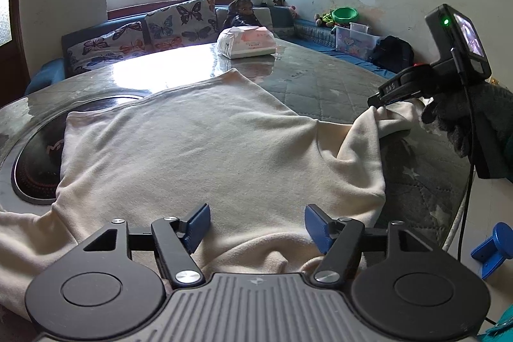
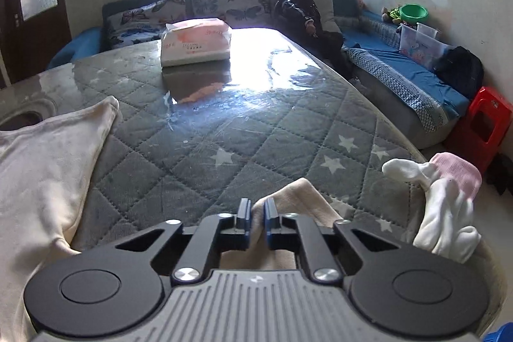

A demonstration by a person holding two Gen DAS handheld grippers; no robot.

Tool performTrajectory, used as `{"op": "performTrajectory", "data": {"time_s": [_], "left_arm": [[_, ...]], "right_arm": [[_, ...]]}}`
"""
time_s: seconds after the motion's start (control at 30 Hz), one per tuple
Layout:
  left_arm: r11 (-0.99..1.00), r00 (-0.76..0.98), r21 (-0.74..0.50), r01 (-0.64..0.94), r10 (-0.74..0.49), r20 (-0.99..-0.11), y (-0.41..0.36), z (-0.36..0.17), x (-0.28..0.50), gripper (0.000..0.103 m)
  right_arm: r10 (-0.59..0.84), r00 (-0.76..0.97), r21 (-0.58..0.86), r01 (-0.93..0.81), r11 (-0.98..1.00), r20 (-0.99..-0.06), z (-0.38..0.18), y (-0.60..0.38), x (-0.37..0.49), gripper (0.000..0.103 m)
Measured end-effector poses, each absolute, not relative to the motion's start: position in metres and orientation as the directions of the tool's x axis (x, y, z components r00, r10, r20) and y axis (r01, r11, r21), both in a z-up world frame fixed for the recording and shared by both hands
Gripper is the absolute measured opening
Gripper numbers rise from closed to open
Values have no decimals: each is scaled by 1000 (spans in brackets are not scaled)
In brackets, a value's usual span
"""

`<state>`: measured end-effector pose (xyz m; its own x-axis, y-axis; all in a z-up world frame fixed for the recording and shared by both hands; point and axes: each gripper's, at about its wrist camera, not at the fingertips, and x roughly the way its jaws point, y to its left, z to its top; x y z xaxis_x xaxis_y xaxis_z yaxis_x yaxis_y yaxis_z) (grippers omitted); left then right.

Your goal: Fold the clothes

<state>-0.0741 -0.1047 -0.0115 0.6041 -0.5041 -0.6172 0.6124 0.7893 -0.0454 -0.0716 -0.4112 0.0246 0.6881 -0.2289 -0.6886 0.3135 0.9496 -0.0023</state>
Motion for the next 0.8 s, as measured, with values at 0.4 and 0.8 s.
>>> {"op": "performTrajectory", "data": {"time_s": [0.4,0.8], "left_arm": [[774,603,-29,633,-516,-609,-104,-13,-78,73],[765,602,-10,644,-515,-611,-104,-14,-80,77]], "right_arm": [[-196,867,108,273,956,-458,78,-424,-120,5],[-302,768,112,434,894,-565,30,-455,-169,24]]}}
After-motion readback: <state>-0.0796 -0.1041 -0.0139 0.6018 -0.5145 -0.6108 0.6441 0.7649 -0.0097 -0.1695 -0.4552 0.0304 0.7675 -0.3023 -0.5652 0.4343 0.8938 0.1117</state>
